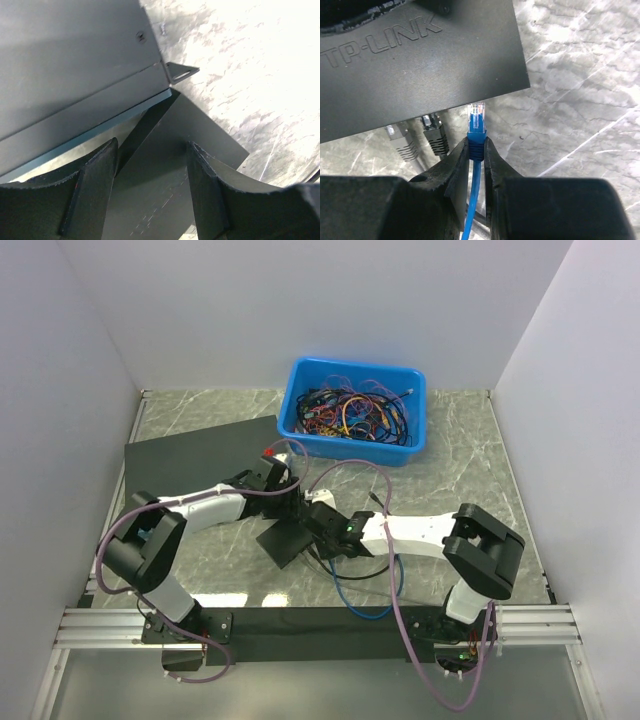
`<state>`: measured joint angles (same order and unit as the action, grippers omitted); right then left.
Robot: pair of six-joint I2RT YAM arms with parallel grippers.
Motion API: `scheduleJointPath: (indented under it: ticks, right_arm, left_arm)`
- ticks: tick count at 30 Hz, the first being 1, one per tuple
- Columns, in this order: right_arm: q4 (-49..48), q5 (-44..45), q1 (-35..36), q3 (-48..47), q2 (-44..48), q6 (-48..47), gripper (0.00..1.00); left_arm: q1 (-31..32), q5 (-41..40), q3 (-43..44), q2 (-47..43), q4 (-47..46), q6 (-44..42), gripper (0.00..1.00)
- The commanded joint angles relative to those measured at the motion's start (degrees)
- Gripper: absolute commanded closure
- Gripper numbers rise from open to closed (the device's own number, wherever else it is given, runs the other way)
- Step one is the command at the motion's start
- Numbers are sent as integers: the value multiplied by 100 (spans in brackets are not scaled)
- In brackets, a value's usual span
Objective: Insert the plug into the switch port
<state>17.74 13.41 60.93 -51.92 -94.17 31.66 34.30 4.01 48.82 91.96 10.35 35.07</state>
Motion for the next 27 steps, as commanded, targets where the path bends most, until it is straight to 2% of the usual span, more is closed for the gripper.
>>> scheduleJointPath:
  ticks: [1, 27]
  right_arm:
    - [-51, 250, 16, -143, 171, -142, 100]
    - [-16, 83, 16, -512, -57, -248, 100]
  left_arm:
    - [-12, 56, 119, 146, -33, -229, 38]
    - [-12, 355, -267, 234, -402, -220, 39]
